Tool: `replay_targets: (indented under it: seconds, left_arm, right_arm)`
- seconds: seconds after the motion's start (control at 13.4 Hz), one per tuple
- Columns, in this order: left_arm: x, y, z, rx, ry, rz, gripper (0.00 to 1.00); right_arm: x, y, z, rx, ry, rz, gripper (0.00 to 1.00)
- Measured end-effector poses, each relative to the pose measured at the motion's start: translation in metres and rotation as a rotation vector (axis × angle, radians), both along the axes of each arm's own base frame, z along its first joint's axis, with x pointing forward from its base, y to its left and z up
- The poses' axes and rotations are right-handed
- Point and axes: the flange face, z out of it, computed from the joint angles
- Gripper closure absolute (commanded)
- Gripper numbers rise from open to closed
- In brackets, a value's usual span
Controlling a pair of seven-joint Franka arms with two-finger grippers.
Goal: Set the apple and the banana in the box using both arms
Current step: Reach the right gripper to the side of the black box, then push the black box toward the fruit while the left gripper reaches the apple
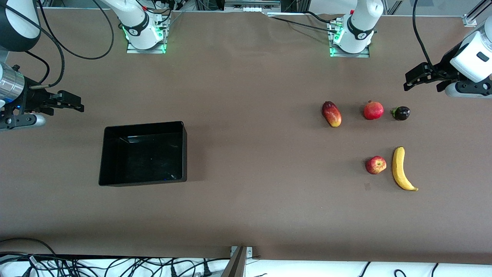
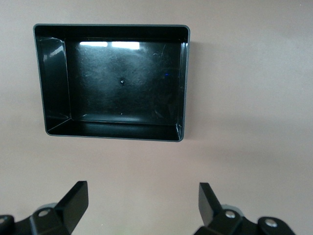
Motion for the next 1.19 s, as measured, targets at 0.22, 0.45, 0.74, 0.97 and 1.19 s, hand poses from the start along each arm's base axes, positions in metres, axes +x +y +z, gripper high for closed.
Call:
replay_targets:
  seconds: [0.22,0.45,0.74,0.97,1.19]
  left_arm:
    - [0.0,0.0,-0.001,0.0,0.0,0.0,0.0]
    - [0.001,0.0,-0.001,0.0,0.0,0.0,0.0]
    - [0.002,0.0,-0.002,0.001,-0.003,0.001,0.0]
    - [0.006,0.0,-0.004,0.001,-0.016,0.003,0.0]
    - [0.015,0.003,-0.013,0.003,-0.038,0.012,0.0]
  right_arm:
    - [0.0,0.002,0.0,0.0,0.0,0.004,0.0]
    - [0.005,0.0,-0.018,-0.021,0.026,0.004,0.0]
    - [0.029,-0.017,-0.134,-0.059,0.018,-0.021,0.0]
    - [0.022,-0.033,-0.222,-0.081,0.0,-0.023,0.0]
    - [0.02,-0.043,-0.267,-0.097,0.005,-0.022,0.04]
